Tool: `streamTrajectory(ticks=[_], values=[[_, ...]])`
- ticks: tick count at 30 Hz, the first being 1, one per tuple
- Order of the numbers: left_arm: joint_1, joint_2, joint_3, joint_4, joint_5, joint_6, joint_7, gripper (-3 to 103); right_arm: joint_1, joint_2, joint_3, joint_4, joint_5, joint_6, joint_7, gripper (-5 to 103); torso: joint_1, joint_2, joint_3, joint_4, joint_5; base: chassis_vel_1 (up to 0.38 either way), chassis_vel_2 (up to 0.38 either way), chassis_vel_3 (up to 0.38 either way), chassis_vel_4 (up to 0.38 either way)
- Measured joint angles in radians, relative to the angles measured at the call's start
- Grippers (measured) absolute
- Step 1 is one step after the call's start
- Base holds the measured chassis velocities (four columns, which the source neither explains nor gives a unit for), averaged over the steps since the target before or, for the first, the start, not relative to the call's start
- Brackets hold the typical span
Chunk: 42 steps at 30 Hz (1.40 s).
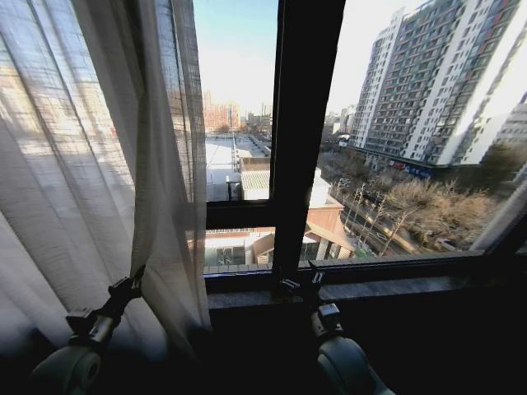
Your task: Open the curtains by pulling them apart, changing their state from closed to fully open.
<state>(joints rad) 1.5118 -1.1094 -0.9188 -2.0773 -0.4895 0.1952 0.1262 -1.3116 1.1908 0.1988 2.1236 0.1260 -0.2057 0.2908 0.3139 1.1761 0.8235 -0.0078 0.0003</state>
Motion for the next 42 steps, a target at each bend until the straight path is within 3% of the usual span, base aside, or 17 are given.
streamTrajectory(ticks=[33, 42], values=[[0.078, -0.060, -0.051, -0.071, 0.013, -0.063, 0.006, 0, -0.079, 0.009, -0.015, 0.068, -0.065, 0.006, 0.000, 100, 0.000, 0.000, 0.000, 0.0002, 0.0001, 0.354, 0.357, -0.351, -0.357], [0.083, -0.071, -0.057, -0.085, 0.015, -0.063, 0.005, 0, -0.081, 0.004, -0.015, 0.067, -0.055, 0.040, -0.003, 100, 0.000, 0.000, 0.000, 0.0002, -0.0003, 0.301, 0.297, -0.310, -0.327]])
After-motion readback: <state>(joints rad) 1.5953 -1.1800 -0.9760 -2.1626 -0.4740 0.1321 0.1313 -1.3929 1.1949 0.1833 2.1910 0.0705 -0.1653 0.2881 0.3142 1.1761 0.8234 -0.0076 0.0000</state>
